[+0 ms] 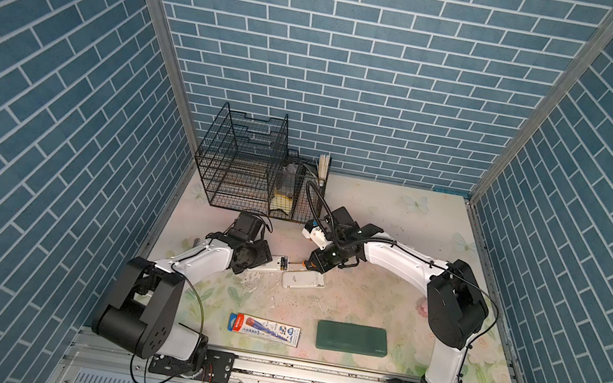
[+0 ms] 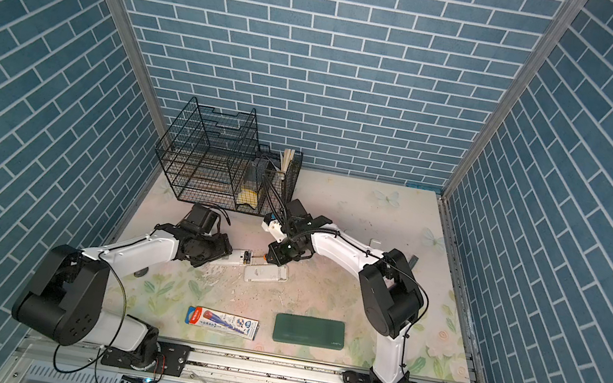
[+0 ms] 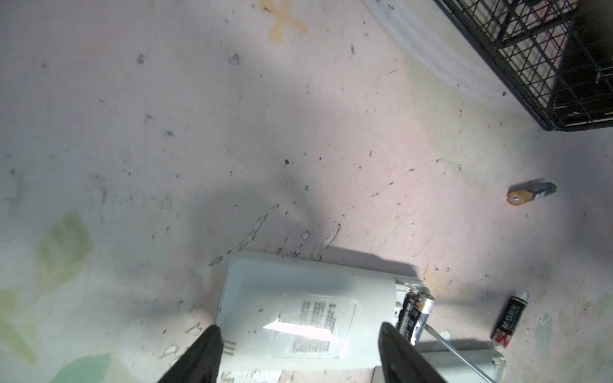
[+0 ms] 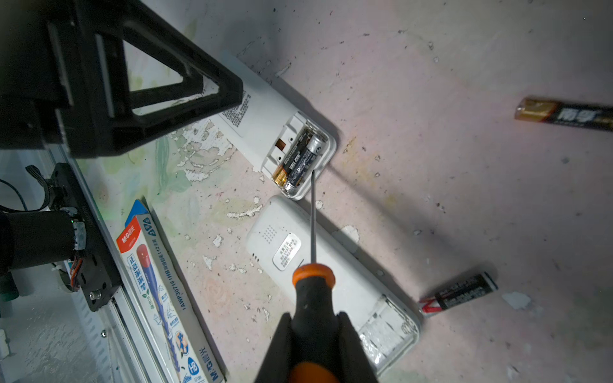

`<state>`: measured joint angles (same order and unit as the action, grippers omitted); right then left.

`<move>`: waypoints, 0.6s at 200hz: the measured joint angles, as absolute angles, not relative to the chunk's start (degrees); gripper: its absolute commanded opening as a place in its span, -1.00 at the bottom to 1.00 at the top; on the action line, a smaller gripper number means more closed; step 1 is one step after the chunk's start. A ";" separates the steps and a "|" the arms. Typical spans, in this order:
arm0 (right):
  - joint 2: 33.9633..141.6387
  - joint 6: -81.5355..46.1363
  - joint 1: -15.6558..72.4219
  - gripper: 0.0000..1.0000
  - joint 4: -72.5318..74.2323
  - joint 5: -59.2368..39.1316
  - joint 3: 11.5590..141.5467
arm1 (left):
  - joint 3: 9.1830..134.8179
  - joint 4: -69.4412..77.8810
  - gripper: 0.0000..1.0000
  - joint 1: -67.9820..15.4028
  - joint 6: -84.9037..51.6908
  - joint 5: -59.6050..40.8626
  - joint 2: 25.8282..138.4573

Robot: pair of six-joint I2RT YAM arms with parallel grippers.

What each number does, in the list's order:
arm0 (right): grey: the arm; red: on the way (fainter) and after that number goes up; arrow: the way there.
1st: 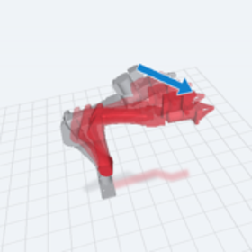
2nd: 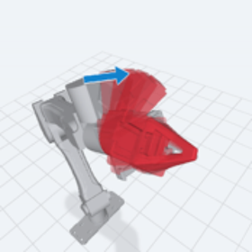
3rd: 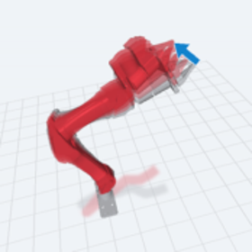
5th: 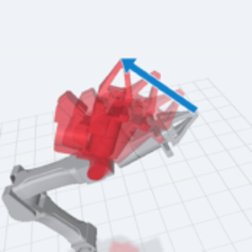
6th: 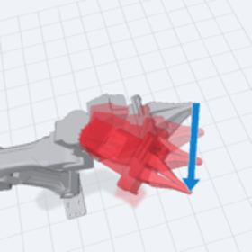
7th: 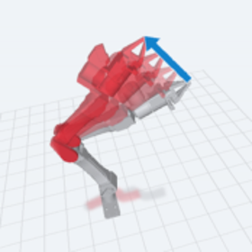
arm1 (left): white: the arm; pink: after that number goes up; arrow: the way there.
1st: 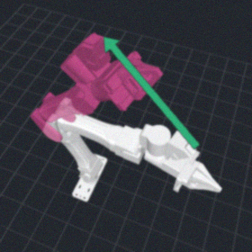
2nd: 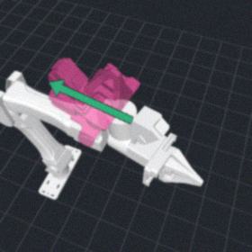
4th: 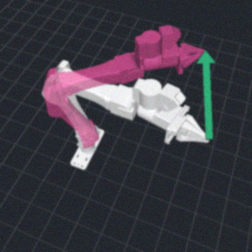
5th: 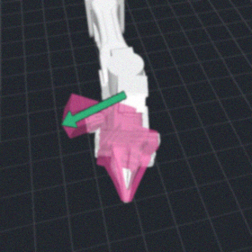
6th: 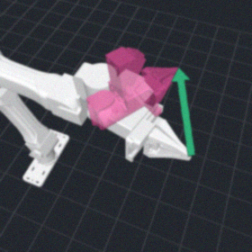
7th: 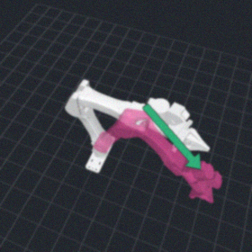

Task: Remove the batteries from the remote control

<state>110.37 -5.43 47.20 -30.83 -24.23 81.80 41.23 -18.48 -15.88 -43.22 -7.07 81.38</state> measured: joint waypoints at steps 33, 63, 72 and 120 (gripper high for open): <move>111.26 -5.04 47.20 -1.00 -30.65 -24.25 82.61 | 41.23 -18.46 0.49 -15.68 -43.03 -7.16 81.58; 111.79 -4.99 47.20 -1.00 -30.46 -24.45 82.87 | 41.23 -18.46 0.48 -15.49 -42.94 -7.16 81.97; 111.87 -4.99 47.20 -1.00 -30.39 -24.60 82.87 | 41.23 -18.46 0.48 -15.44 -42.87 -7.16 82.08; 111.94 -4.64 47.29 -1.00 -30.26 -25.50 82.87 | 41.23 -18.20 0.46 -15.29 -42.83 -7.27 82.91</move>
